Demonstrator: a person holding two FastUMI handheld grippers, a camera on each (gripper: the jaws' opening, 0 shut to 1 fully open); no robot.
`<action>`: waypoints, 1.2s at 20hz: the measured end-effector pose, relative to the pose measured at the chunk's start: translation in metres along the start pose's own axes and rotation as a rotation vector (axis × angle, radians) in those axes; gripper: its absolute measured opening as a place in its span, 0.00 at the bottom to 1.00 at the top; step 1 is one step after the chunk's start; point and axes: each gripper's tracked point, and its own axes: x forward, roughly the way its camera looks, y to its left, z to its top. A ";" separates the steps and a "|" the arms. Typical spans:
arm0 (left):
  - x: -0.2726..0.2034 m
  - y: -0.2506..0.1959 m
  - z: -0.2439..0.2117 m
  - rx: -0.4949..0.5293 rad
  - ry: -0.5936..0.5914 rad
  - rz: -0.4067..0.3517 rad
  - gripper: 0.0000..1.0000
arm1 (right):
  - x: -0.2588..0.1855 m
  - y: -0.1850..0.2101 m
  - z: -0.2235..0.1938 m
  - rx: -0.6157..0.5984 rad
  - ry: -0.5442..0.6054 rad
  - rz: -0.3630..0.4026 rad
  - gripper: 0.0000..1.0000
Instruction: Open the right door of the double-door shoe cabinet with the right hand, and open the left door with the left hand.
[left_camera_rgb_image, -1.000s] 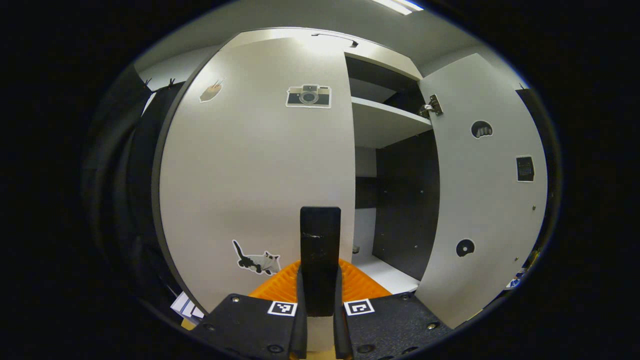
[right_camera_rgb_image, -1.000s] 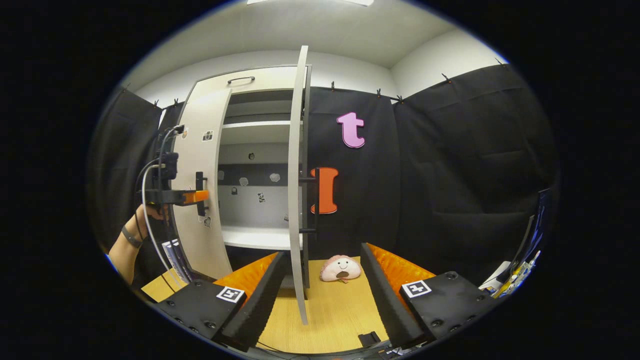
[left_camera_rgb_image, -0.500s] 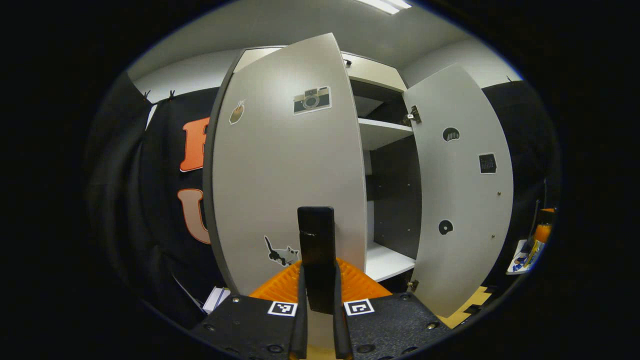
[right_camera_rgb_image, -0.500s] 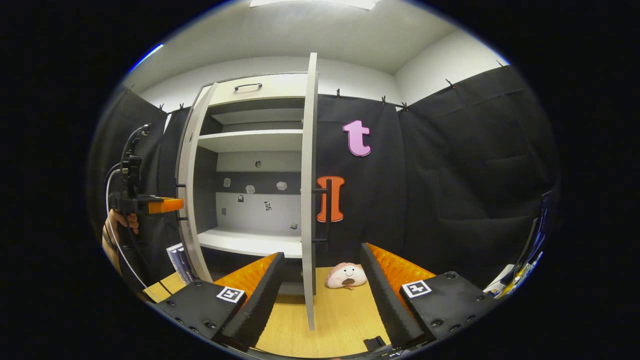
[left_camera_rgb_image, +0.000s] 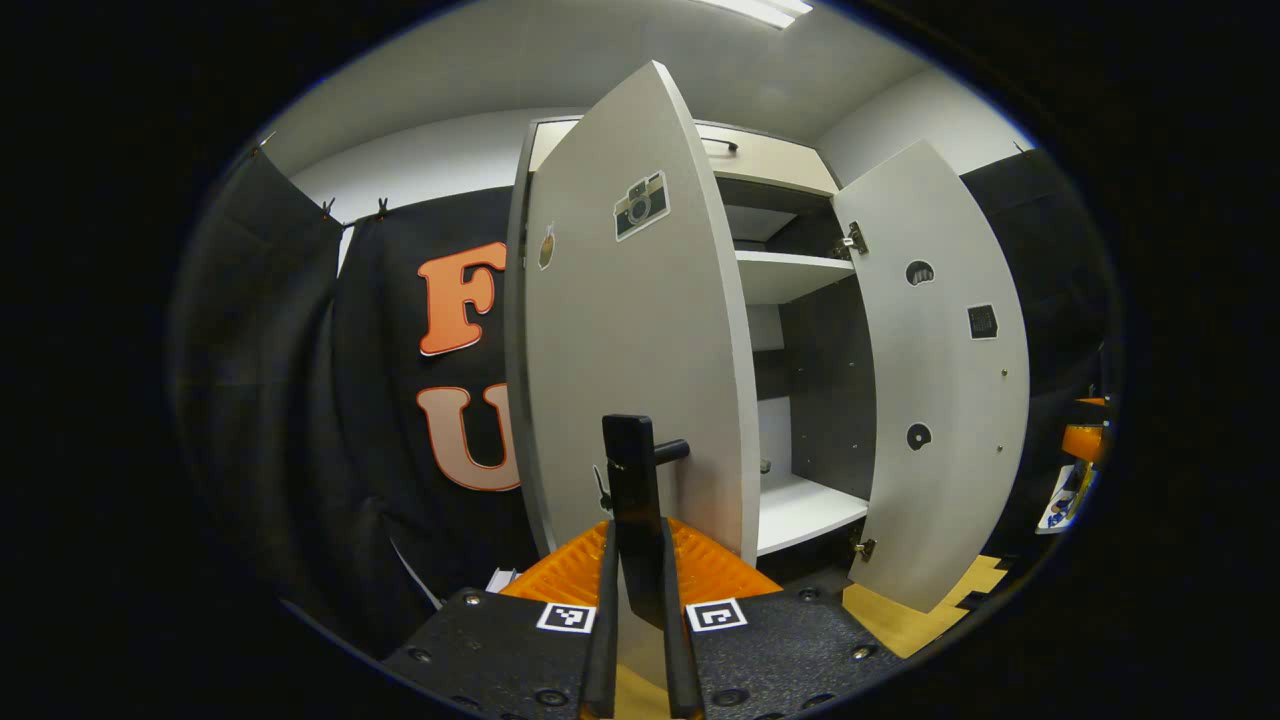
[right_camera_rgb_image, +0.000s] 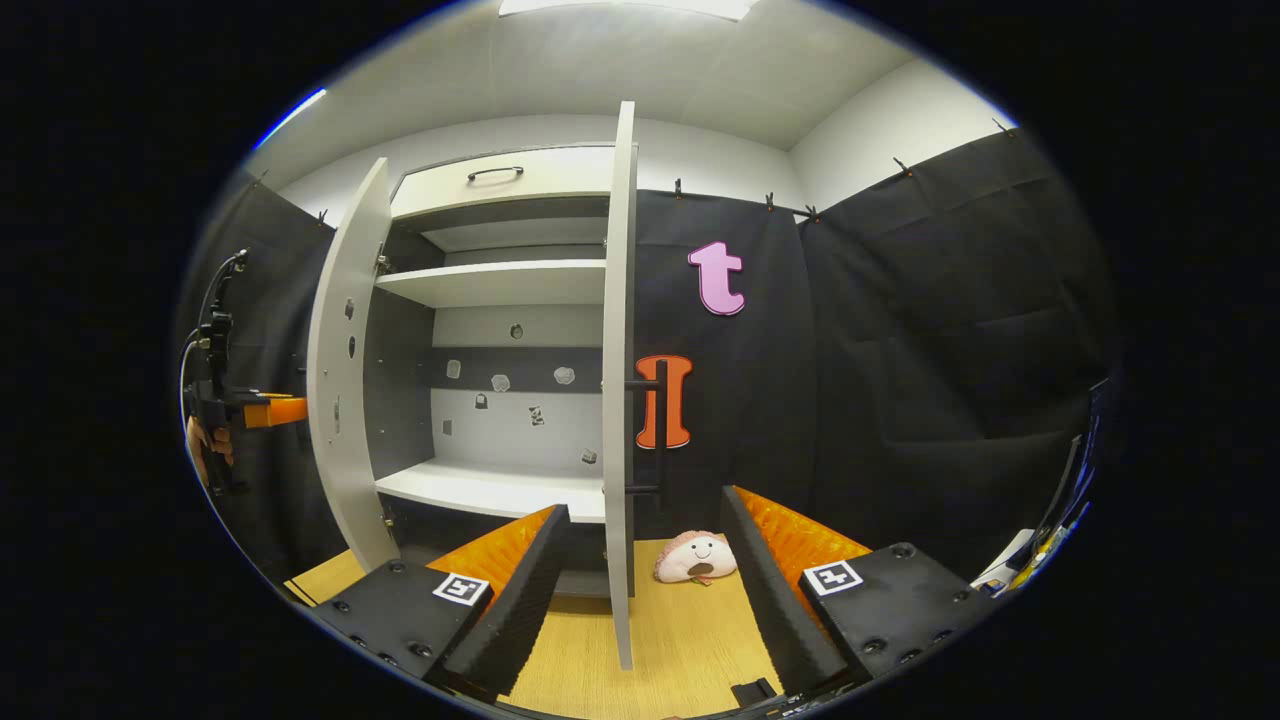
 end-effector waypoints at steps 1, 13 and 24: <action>-0.002 0.006 0.001 0.003 -0.005 0.011 0.19 | 0.003 -0.001 0.001 -0.001 0.000 0.001 0.94; -0.018 0.068 -0.003 -0.004 -0.036 0.073 0.08 | 0.020 0.008 0.003 0.015 -0.013 0.033 0.94; -0.036 0.105 0.002 -0.033 -0.075 0.092 0.03 | 0.018 0.007 0.001 0.027 -0.012 0.016 0.94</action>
